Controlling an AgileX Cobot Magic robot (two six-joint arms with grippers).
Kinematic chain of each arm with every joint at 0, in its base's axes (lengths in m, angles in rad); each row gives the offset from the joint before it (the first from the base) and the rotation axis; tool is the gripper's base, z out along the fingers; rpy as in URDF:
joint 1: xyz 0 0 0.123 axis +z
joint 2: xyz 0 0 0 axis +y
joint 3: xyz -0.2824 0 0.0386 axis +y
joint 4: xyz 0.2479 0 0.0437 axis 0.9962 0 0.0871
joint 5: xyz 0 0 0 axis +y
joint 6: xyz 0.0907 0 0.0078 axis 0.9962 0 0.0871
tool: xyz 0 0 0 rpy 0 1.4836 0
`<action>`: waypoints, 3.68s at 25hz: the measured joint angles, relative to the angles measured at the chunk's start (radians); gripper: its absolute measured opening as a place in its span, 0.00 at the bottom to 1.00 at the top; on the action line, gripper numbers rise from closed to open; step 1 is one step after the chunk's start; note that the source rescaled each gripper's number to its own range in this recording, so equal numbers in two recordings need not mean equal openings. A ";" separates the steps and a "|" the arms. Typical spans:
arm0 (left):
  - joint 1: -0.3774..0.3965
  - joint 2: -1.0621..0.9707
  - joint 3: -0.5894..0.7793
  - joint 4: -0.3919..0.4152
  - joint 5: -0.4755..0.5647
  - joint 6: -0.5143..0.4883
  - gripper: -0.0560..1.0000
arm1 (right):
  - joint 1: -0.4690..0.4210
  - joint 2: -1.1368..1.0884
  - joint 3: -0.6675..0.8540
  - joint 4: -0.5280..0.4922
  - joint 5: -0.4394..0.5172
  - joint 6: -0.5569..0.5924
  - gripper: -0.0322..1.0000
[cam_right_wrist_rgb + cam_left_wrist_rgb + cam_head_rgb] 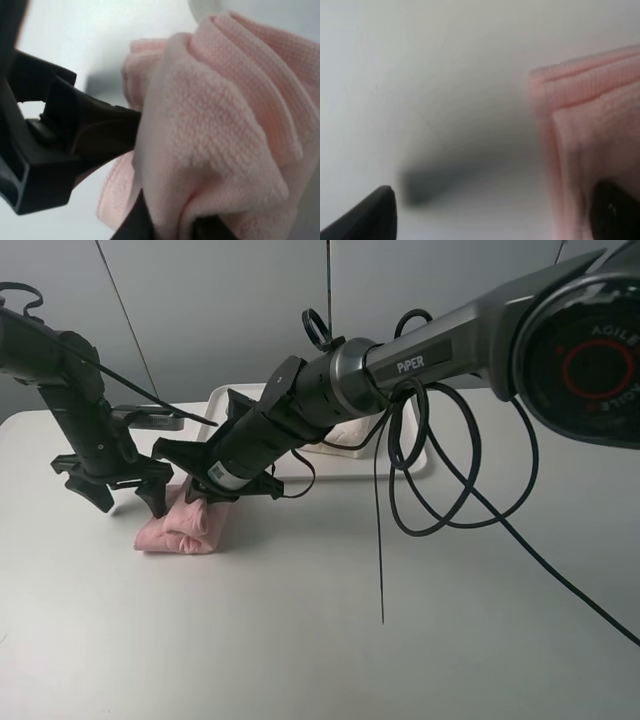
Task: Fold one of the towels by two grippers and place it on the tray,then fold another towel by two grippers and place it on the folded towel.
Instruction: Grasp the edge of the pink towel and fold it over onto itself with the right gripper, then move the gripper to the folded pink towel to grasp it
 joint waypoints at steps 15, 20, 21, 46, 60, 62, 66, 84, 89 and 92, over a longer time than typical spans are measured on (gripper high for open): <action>0.000 -0.218 0.002 -0.019 0.054 0.007 0.99 | 0.000 0.000 0.000 0.028 -0.003 -0.035 0.12; 0.000 -0.326 0.002 -0.009 0.073 0.007 0.99 | 0.005 0.000 0.000 0.202 0.001 -0.192 0.45; 0.000 -0.345 0.002 0.000 0.077 0.007 0.99 | 0.008 0.000 0.000 0.257 0.002 -0.242 0.52; 0.000 -0.420 0.002 0.050 0.176 0.007 0.99 | -0.059 0.000 0.000 0.161 0.101 -0.233 0.69; 0.000 -0.420 0.002 0.050 0.170 0.004 0.99 | -0.043 0.025 0.000 -0.021 0.033 -0.008 0.76; 0.000 -0.420 0.002 0.050 0.170 0.005 0.99 | -0.030 0.025 0.000 -0.021 0.016 -0.006 0.76; 0.000 -0.420 0.002 0.050 0.170 0.007 0.99 | -0.022 0.028 0.000 -0.021 0.005 0.005 0.76; 0.000 -0.420 0.002 0.048 0.170 0.007 0.99 | 0.002 0.056 0.000 0.035 -0.028 0.009 0.68; 0.000 -0.420 0.002 0.048 0.170 0.007 0.99 | 0.026 0.060 0.000 0.034 -0.066 0.001 0.44; 0.000 -0.420 0.002 0.048 0.172 0.007 0.99 | 0.037 0.060 0.000 0.034 -0.078 -0.015 0.18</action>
